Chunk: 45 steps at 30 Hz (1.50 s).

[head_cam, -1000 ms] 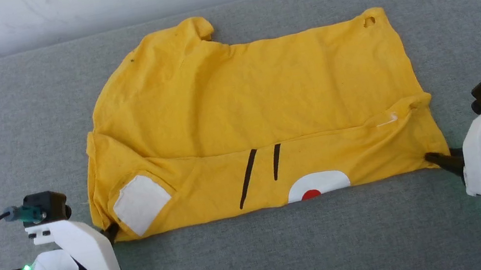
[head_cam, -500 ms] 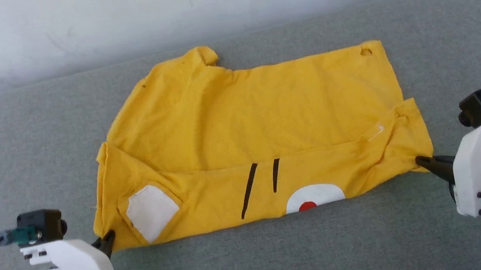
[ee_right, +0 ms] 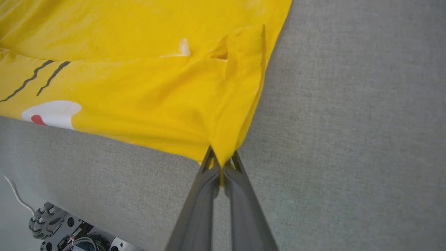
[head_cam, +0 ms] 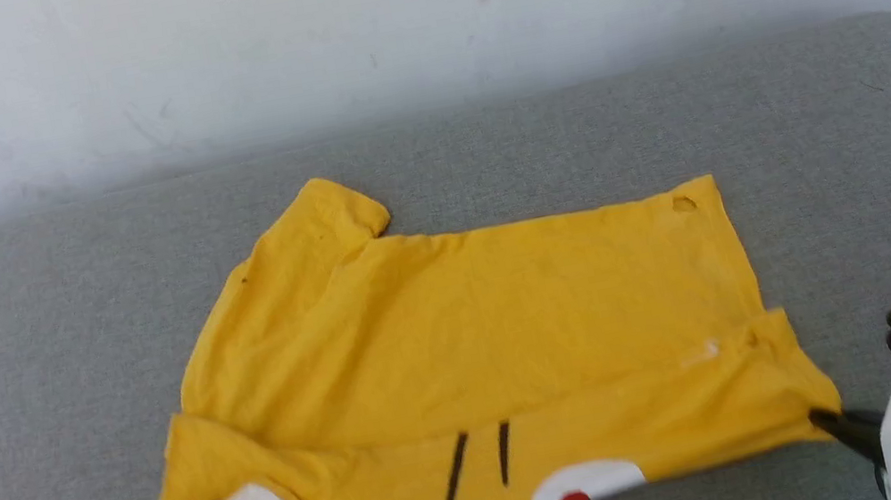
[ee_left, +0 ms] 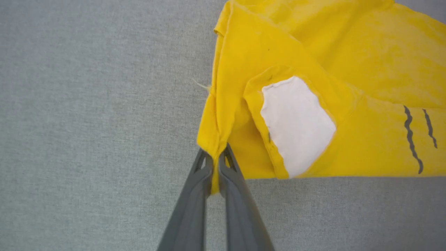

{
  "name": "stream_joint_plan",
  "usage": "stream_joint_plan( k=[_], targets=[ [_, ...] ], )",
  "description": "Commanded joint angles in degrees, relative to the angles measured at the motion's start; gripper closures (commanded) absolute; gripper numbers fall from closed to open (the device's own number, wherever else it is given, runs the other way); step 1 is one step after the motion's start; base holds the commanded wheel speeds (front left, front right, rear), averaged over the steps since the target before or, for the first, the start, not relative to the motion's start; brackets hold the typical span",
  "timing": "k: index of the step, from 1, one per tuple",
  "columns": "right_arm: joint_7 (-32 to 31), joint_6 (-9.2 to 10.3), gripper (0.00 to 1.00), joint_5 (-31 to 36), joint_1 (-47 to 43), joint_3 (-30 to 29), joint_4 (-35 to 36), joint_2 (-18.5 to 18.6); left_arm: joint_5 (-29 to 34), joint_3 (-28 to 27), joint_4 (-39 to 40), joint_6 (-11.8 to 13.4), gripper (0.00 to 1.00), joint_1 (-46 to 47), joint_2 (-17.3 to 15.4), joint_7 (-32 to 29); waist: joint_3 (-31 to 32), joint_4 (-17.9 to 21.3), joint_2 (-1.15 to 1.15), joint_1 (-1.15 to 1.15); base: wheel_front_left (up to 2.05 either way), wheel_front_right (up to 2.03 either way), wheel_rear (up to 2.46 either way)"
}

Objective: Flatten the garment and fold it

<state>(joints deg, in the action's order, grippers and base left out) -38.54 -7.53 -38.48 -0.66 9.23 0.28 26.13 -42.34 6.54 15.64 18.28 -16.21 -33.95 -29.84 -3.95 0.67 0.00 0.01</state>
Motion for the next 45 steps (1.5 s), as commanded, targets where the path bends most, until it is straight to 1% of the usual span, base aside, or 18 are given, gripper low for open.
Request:
stream_joint_plan(
  k=[1,4,6,7,8,9,10,13,16,17,20,23,26,31,34,37,42,45],
  targets=[
    [-0.17,0.04,1.0,0.4,-1.0,-0.48,0.09,-0.35,-0.33,-0.09,-0.03,0.27,1.0,-0.58,0.43,-0.18,-0.02,-0.35,0.0,-0.01,0.0,0.0,0.0],
    [-0.67,0.04,1.0,1.73,-4.07,-1.19,-0.78,-1.71,-2.5,0.87,-2.53,-0.68,1.0,-1.49,2.58,-0.1,-0.19,-0.68,0.0,-0.01,0.0,0.0,0.0],
    [-0.24,0.04,1.0,1.92,-5.22,-1.38,-1.46,-3.09,-4.03,1.47,-5.09,-2.17,1.0,-1.07,3.83,0.18,-0.39,-0.73,0.0,-0.01,0.0,0.0,0.0],
    [0.3,0.04,0.87,2.16,-5.54,-1.33,-1.82,-3.69,-4.14,1.67,-6.35,-3.06,0.94,-0.54,3.98,0.74,-0.53,-0.73,0.0,-0.01,0.0,0.0,0.0],
    [0.96,0.04,0.38,2.55,-5.74,-1.2,-2.07,-4.09,-4.53,1.6,-7.51,-3.67,0.69,0.06,4.38,1.3,-0.67,-0.72,0.0,-0.01,0.0,0.0,0.0],
    [1.97,0.04,0.0,2.97,-5.81,-1.06,-2.1,-4.45,-4.77,1.53,-8.47,-4.18,0.4,0.67,4.59,1.73,-0.78,-0.67,0.0,-0.01,0.0,0.0,0.0],
    [3.4,0.04,0.0,3.39,-5.77,-0.95,-1.8,-4.73,-4.75,1.33,-9.16,-4.53,0.0,1.38,4.72,2.41,-0.9,-0.59,0.0,-0.01,0.0,0.0,0.0],
    [9.55,0.04,0.0,5.52,-5.35,-1.7,0.33,-5.52,-4.24,0.08,-9.97,-4.95,0.0,3.66,4.93,5.1,-1.15,-0.21,0.0,-0.01,0.0,0.0,0.0],
    [17.26,0.04,0.0,9.21,-4.5,-3.83,4.0,-7.14,-2.99,-1.59,-9.35,-4.94,0.0,6.33,4.92,8.75,-1.66,0.5,0.0,-0.01,0.0,0.0,0.0],
    [19.94,0.04,0.0,10.44,-4.22,-4.94,5.07,-8.05,-2.41,-1.9,-8.9,-5.05,0.0,7.35,4.67,9.68,-1.97,0.75,0.0,-0.01,0.0,0.0,0.0],
    [25.42,0.04,0.0,13.62,-3.19,-7.47,7.41,-10.61,-1.08,-2.32,-8.56,-5.51,0.0,12.05,4.5,11.96,-3.52,1.47,0.0,-0.01,0.0,0.0,0.0],
    [28.02,0.04,0.0,16.6,-1.66,-8.91,9.25,-12.42,-0.17,-2.04,-9.89,-6.06,0.0,18.62,4.97,13.56,-5.92,2.22,0.0,-0.01,0.0,0.0,0.0],
    [29.04,0.04,0.0,18.66,0.66,-9.52,11.17,-13.55,1.12,-1.4,-12.69,-6.72,0.0,26.77,5.51,15.23,-9.74,3.35,0.0,-0.01,0.0,0.0,0.0],
    [29.95,0.04,0.0,20.19,5.0,-8.94,13.6,-15.13,3.23,0.77,-20.13,-9.32,0.0,41.0,5.64,16.5,-15.59,5.68,0.0,-0.01,0.0,0.0,0.0],
    [30.86,0.04,0.0,20.86,7.3,-8.53,13.94,-15.65,4.1,2.63,-25.09,-11.67,0.0,49.39,5.58,15.88,-18.14,7.06,0.0,-0.01,0.0,0.0,0.0],
    [31.5,0.04,0.0,20.96,8.86,-7.79,13.47,-16.08,5.0,5.17,-30.7,-14.33,0.0,56.71,5.32,13.6,-19.91,8.49,0.0,-0.01,0.0,0.0,0.0],
    [32.6,0.04,0.0,20.45,10.44,-6.38,11.81,-16.99,5.62,9.32,-40.17,-18.71,0.0,65.77,4.76,6.95,-22.02,11.19,0.0,-0.01,0.0,0.0,0.0],
    [33.05,0.04,0.0,19.87,10.92,-5.52,10.67,-17.34,5.27,10.94,-45.36,-20.61,0.0,69.31,4.29,2.19,-23.06,12.75,0.0,-0.01,0.0,0.0,0.0]
  ],
)
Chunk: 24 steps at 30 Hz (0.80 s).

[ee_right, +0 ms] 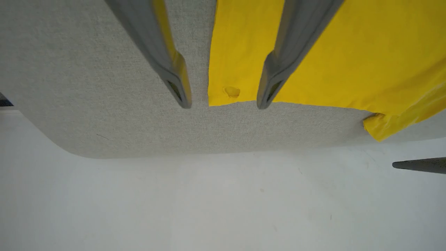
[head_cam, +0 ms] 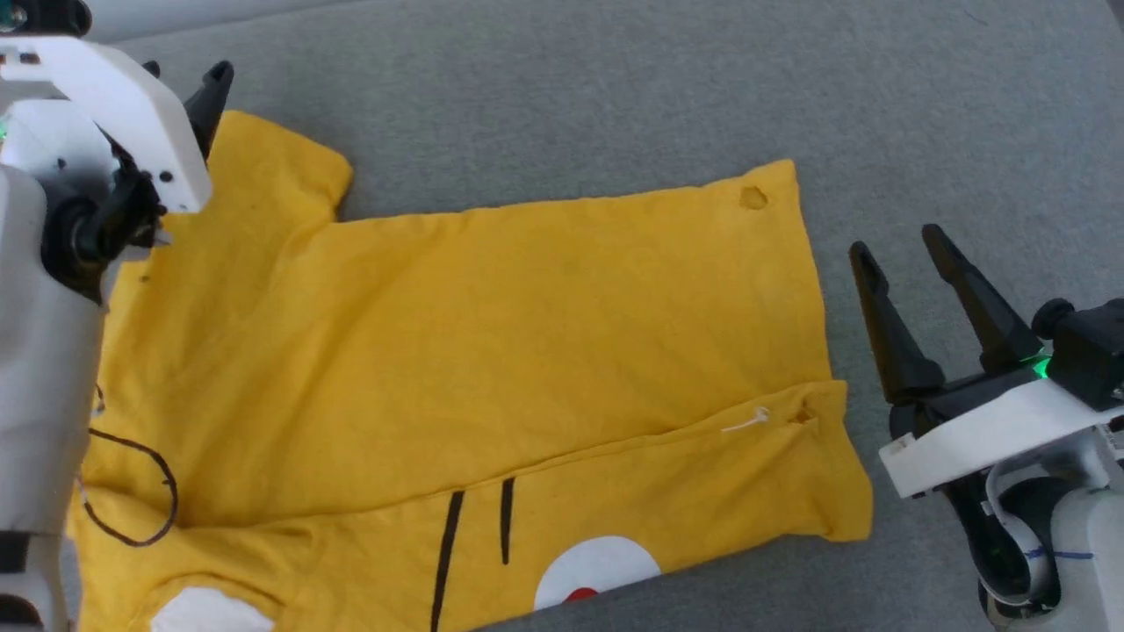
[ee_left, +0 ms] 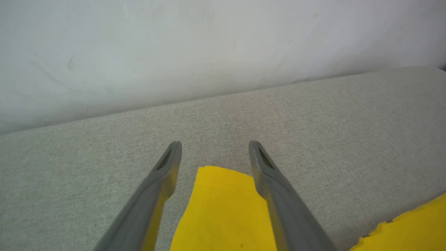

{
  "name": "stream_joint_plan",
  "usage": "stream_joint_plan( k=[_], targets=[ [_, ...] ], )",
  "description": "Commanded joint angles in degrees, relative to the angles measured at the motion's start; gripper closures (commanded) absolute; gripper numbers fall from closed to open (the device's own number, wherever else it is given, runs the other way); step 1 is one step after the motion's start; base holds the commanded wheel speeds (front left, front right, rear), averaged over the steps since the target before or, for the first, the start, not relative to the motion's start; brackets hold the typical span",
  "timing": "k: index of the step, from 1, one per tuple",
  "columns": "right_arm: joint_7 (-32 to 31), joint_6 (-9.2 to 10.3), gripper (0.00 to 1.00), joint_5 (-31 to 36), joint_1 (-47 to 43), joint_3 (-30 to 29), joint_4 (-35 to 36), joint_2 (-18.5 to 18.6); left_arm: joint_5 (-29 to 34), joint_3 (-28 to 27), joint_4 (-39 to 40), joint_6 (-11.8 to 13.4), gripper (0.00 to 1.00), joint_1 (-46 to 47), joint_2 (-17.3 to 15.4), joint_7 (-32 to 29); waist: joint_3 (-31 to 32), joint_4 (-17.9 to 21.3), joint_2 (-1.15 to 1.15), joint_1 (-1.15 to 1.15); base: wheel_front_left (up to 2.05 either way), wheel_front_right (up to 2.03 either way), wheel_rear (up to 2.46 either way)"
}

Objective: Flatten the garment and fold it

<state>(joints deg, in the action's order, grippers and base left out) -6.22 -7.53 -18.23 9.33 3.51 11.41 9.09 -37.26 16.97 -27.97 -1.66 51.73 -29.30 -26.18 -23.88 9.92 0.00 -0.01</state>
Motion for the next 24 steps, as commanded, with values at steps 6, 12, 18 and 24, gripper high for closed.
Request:
stream_joint_plan(
  k=[6,12,18,24],
  targets=[
    [1.53,0.04,0.0,-1.6,1.18,1.15,-2.32,-0.61,-0.71,3.73,-10.13,-2.32,0.0,4.1,-1.39,-13.13,-4.5,5.72,0.0,0.01,0.0,0.0,0.0],
    [1.87,0.04,0.0,-2.54,1.46,1.48,-3.31,-0.16,-0.72,7.52,-15.49,-0.48,0.22,2.94,-1.98,-28.1,-4.72,6.39,0.0,0.01,0.0,0.0,0.0],
    [0.46,0.04,0.0,-4.85,3.95,2.47,-4.04,1.24,-1.82,8.21,-15.1,0.55,1.0,1.71,-1.67,-33.39,-4.82,6.29,0.0,0.01,0.0,0.0,0.0],
    [-6.51,0.04,0.0,-10.43,12.82,5.44,-10.81,5.44,-0.51,7.94,-11.3,0.77,1.0,2.94,-2.08,-28.07,-4.6,4.52,0.0,0.01,0.0,0.0,0.0]
  ],
)
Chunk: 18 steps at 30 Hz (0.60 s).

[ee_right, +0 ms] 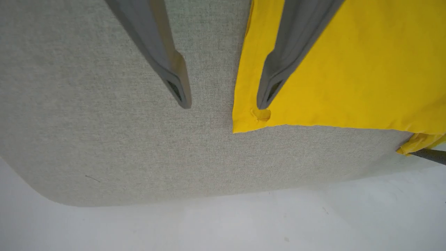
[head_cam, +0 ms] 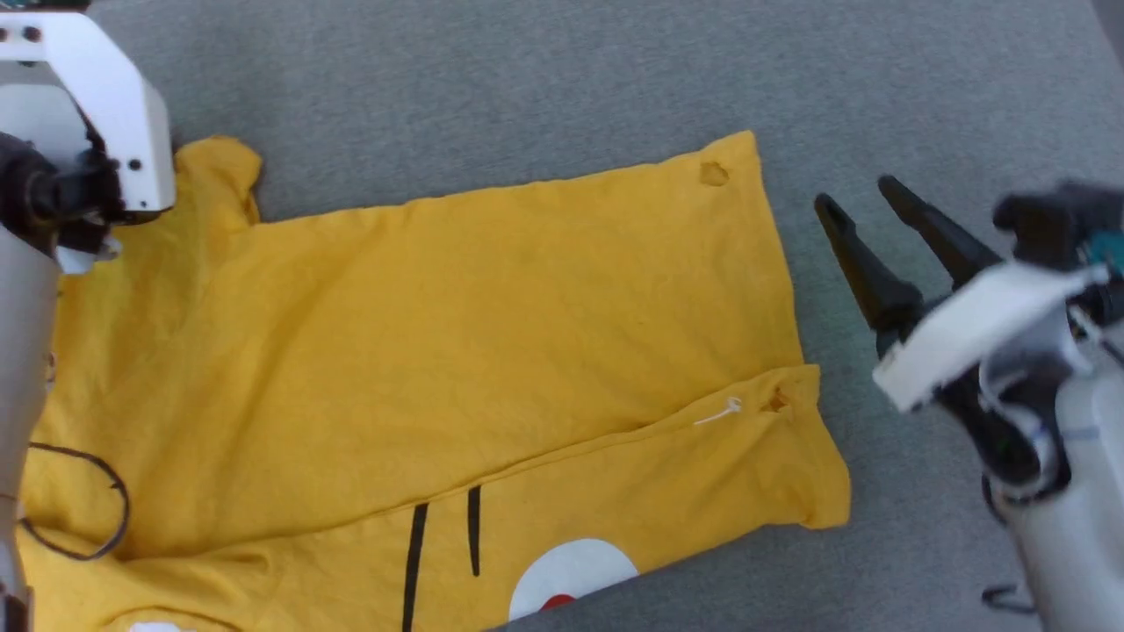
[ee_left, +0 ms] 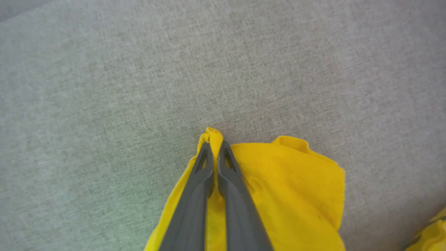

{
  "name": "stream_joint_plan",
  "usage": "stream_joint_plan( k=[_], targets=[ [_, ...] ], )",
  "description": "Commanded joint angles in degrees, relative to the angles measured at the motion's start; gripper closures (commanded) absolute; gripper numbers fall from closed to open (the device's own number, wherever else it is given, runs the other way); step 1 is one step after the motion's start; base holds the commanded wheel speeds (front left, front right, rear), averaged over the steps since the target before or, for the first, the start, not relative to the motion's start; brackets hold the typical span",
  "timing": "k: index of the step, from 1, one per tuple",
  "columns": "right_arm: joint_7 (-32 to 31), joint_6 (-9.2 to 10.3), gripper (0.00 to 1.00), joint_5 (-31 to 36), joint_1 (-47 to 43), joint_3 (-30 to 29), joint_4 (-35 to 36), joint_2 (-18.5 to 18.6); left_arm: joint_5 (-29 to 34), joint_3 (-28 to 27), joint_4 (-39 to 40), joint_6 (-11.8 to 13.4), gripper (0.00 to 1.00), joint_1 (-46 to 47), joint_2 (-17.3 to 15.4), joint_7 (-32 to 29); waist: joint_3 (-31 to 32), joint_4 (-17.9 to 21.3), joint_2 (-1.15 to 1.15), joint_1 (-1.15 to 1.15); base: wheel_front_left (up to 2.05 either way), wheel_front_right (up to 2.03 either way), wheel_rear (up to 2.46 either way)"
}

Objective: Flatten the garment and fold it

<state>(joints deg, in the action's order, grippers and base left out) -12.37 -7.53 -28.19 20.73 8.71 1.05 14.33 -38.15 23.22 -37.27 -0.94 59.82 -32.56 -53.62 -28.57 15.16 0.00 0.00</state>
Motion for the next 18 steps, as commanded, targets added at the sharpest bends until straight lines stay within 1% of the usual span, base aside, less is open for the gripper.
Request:
stream_joint_plan(
  k=[1,5,9,13,14,15,16,17,18],
  targets=[
    [-2.19,0.04,0.0,-1.63,3.43,0.97,-2.42,0.95,0.61,1.55,-1.41,0.14,1.0,-4.74,1.36,0.74,0.1,-1.27,0.0,0.0,0.0,0.0,0.0],
    [-9.07,0.04,0.0,-6.77,11.54,3.84,-10.78,3.24,1.12,1.18,0.69,-0.02,1.0,-2.91,2.83,5.76,-0.05,-4.09,0.0,0.0,0.0,0.0,0.0],
    [-13.23,0.04,0.0,-9.75,18.68,6.45,-18.43,5.22,1.89,1.48,2.65,-0.91,1.0,-1.12,4.32,10.2,-0.57,-7.11,0.0,0.0,0.0,0.0,0.0],
    [-19.0,0.04,0.0,-12.41,23.01,10.81,-25.08,6.65,2.24,1.8,3.95,-1.69,1.0,-0.17,5.83,13.87,-0.95,-9.61,0.0,0.0,0.0,0.0,0.0],
    [-21.71,0.04,0.0,-13.54,23.32,11.91,-26.85,6.71,2.3,1.91,4.11,-1.92,1.0,-0.11,6.09,14.64,-0.92,-10.06,0.0,0.0,0.0,0.0,0.0],
    [-24.68,0.04,0.07,-14.78,23.52,12.82,-28.39,6.73,2.31,1.98,4.22,-2.12,1.0,-0.13,6.3,15.39,-0.84,-10.42,0.0,0.0,0.0,0.0,0.0],
    [-26.74,0.04,0.51,-15.66,23.85,13.45,-29.37,6.82,2.28,2.04,4.31,-2.34,1.0,-0.19,6.45,16.0,-0.79,-10.7,0.0,0.0,0.0,0.0,0.0],
    [-28.56,0.04,0.67,-16.51,24.05,13.92,-30.22,6.83,2.1,2.03,4.39,-2.58,1.0,-0.31,6.62,16.58,-0.72,-10.94,0.0,0.0,0.0,0.0,0.0],
    [-30.28,0.04,0.88,-17.1,24.2,14.44,-30.87,6.93,1.86,1.88,4.46,-2.78,1.0,-0.45,6.73,17.24,-0.64,-11.09,0.0,0.0,0.0,0.0,0.0]
  ],
)
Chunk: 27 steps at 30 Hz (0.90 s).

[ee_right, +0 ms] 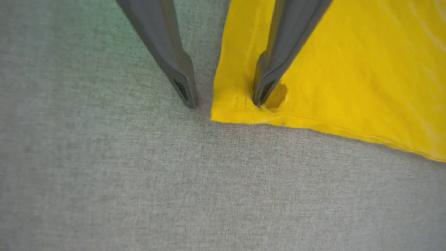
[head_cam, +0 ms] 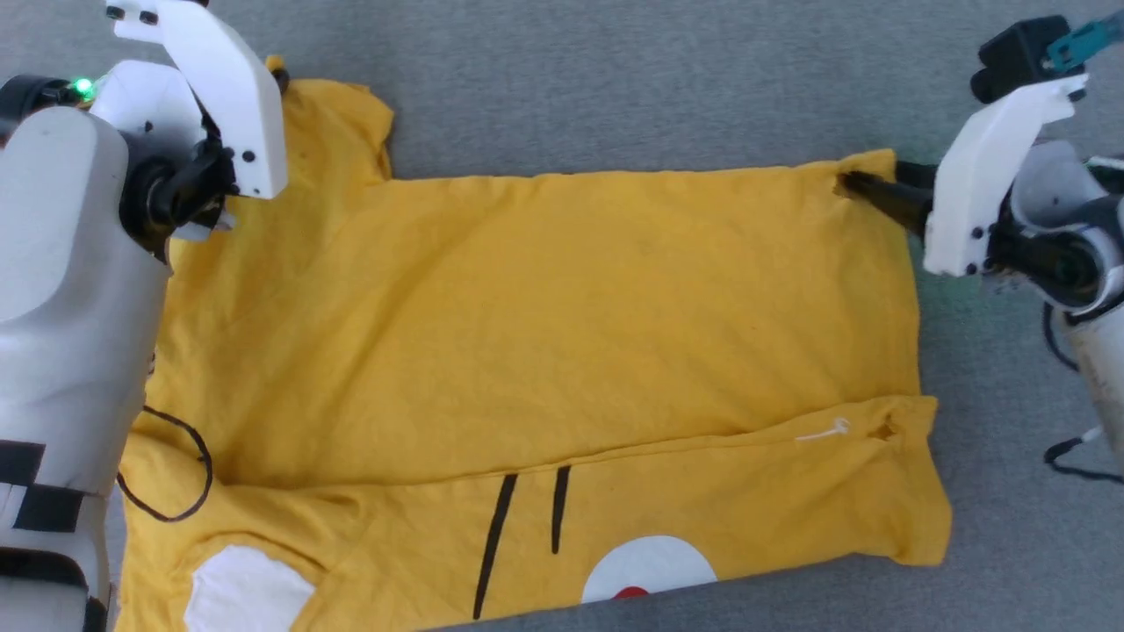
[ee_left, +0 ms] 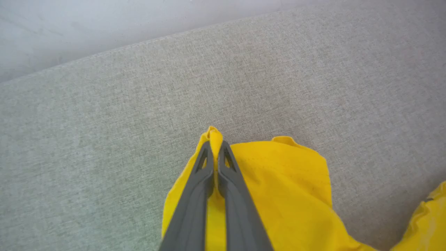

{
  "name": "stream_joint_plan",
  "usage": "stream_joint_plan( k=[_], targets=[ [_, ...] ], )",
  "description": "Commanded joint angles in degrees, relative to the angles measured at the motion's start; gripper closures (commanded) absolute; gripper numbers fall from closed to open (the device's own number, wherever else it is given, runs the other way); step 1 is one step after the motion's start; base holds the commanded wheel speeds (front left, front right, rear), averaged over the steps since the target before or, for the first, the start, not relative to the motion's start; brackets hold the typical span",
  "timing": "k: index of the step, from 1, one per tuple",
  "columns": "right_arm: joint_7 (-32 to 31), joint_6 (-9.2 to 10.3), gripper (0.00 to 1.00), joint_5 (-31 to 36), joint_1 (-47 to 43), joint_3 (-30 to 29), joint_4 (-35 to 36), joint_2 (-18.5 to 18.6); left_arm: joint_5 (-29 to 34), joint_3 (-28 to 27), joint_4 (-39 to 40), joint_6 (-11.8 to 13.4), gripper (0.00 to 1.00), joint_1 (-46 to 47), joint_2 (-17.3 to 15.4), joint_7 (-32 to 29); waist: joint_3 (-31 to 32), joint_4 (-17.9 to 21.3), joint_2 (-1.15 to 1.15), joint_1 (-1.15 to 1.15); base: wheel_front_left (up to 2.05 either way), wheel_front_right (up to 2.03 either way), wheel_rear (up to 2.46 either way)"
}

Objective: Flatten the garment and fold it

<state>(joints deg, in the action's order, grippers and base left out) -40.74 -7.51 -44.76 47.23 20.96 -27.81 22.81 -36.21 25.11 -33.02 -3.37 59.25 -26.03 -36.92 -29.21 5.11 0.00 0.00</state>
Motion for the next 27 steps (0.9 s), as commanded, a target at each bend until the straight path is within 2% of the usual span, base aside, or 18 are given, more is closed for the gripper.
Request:
stream_joint_plan(
  k=[1,5,10,15,20,27],
  targets=[
    [-3.06,0.02,1.0,-0.78,-2.11,2.55,-2.5,-1.33,-0.29,-0.1,0.24,-0.54,1.0,-0.04,0.25,1.1,0.12,-1.18,0.0,0.0,0.0,0.0,0.0],
    [-3.81,0.02,1.0,-1.08,-1.32,3.17,-2.61,-0.36,-1.04,-0.82,0.32,-1.07,1.0,-0.89,0.28,4.14,1.12,-1.57,0.0,0.0,0.0,0.0,0.0],
    [5.12,0.02,1.0,-0.23,-0.69,1.7,2.18,1.79,-1.5,-2.56,1.86,-1.11,1.0,-2.92,-0.5,9.93,4.04,-2.08,0.0,0.0,0.0,0.0,0.0],
    [10.74,0.02,1.0,-1.09,-5.64,0.39,7.06,4.06,-3.87,-6.69,6.84,0.88,1.0,-10.69,-1.6,17.14,9.12,-2.93,0.0,0.0,0.0,0.0,0.0],
    [14.54,0.02,1.0,-1.43,-15.0,-0.07,10.44,5.87,-6.76,-11.09,15.99,5.97,1.0,-25.56,-1.97,22.17,14.2,-4.64,0.0,0.0,0.0,0.0,0.0],
    [18.55,0.02,1.0,-2.1,-27.01,-3.14,11.73,5.79,-9.04,-14.88,30.57,13.97,1.0,-49.13,-0.99,25.85,17.64,-6.34,0.0,0.0,0.0,0.0,0.0]
  ],
)
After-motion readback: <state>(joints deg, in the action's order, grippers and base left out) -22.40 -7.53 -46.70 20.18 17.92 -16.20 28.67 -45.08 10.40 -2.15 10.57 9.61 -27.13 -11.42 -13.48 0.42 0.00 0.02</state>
